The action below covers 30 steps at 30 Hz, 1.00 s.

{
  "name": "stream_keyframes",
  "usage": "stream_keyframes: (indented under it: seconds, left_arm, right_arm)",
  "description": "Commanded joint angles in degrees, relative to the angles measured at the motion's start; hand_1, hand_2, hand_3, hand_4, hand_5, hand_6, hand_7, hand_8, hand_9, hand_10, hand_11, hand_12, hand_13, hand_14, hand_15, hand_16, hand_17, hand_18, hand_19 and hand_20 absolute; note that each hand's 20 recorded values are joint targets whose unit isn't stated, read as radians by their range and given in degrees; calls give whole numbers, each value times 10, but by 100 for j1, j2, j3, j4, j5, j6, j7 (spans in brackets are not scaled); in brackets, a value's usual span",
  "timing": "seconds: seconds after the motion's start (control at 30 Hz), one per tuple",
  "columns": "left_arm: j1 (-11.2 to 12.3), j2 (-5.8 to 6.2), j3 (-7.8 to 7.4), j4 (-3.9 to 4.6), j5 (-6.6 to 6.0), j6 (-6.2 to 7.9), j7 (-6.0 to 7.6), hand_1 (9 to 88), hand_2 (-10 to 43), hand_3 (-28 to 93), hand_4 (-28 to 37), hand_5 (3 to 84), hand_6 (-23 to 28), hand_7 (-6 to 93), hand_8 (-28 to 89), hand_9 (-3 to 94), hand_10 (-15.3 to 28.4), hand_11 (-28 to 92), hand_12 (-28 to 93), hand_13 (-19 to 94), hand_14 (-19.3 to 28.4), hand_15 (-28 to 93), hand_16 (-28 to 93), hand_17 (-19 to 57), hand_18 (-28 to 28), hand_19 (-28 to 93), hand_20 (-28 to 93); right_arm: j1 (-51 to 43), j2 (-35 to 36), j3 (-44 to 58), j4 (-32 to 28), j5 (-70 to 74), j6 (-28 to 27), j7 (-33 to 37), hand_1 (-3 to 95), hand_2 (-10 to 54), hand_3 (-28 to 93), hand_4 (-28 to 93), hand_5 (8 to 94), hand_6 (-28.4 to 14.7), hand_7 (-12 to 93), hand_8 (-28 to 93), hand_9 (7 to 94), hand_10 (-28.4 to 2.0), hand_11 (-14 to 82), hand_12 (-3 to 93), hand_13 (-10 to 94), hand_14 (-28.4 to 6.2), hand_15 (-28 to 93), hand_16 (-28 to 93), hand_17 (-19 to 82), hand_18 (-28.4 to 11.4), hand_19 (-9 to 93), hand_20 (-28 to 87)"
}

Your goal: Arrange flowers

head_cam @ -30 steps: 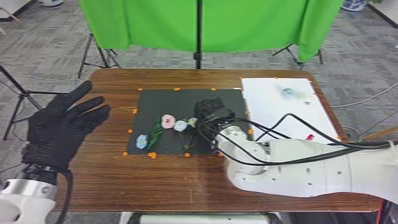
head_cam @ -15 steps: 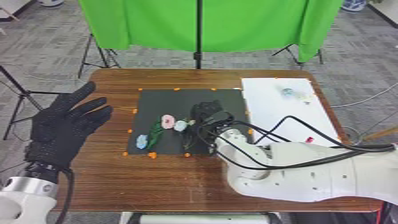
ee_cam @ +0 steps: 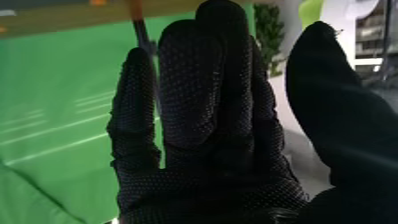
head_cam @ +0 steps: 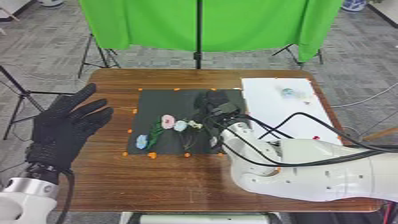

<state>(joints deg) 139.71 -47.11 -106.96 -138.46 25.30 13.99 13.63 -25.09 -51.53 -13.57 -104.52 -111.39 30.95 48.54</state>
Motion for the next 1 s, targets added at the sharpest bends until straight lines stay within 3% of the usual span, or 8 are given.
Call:
stream_keyframes:
  seconds: [0.03,0.27,0.57,0.77,0.87,1.0]
  left_arm:
    - [174,-50,30,-52,-9,98,99,212,78,765,-282,332,84,148,-102,295,204,283,104,222,279,516,-103,-87,258,589,156]
    - [156,-38,57,-48,-23,119,139,213,78,766,-283,332,84,148,-102,295,204,283,104,221,280,515,-104,-87,258,589,156]
    - [174,26,86,-52,-71,162,307,212,79,766,-283,332,84,148,-102,295,204,283,105,222,280,516,-104,-87,258,590,156]
    - [58,92,134,-25,-57,128,344,213,79,765,-283,332,84,147,-102,295,204,283,105,222,279,516,-103,-87,257,590,156]
    - [62,121,167,-25,-89,139,416,213,79,766,-283,332,84,148,-101,294,203,283,105,222,279,516,-103,-87,258,590,155]
    - [31,90,188,-17,-68,95,375,213,79,766,-283,332,84,148,-101,294,204,283,104,222,279,516,-103,-87,258,590,155]
  right_arm:
    - [72,1012,734,-236,93,163,132,371,-95,798,-283,645,15,160,-132,806,-96,259,160,759,-51,638,167,260,-180,796,192]
    - [345,1908,823,327,409,-54,628,357,-95,792,-283,536,-16,134,-125,754,-124,239,146,753,-71,633,153,289,-201,806,178]
    - [250,2207,1340,1381,1367,-1511,716,343,-95,760,-283,410,-38,102,-108,780,-135,256,149,785,-70,642,159,319,-212,834,156]
    - [184,2104,1464,1984,1726,-2496,314,343,-95,760,-283,320,14,108,-107,727,-144,270,152,740,-77,675,163,291,-207,831,129]
    - [162,2087,1478,2036,1776,-2764,255,336,-95,766,-283,295,26,121,-113,719,-143,282,149,733,-79,686,155,284,-208,832,121]
    - [-22,2060,1672,2131,1909,-3032,275,331,-95,760,-283,272,35,123,-115,706,-146,281,147,725,-83,690,150,276,-209,825,113]
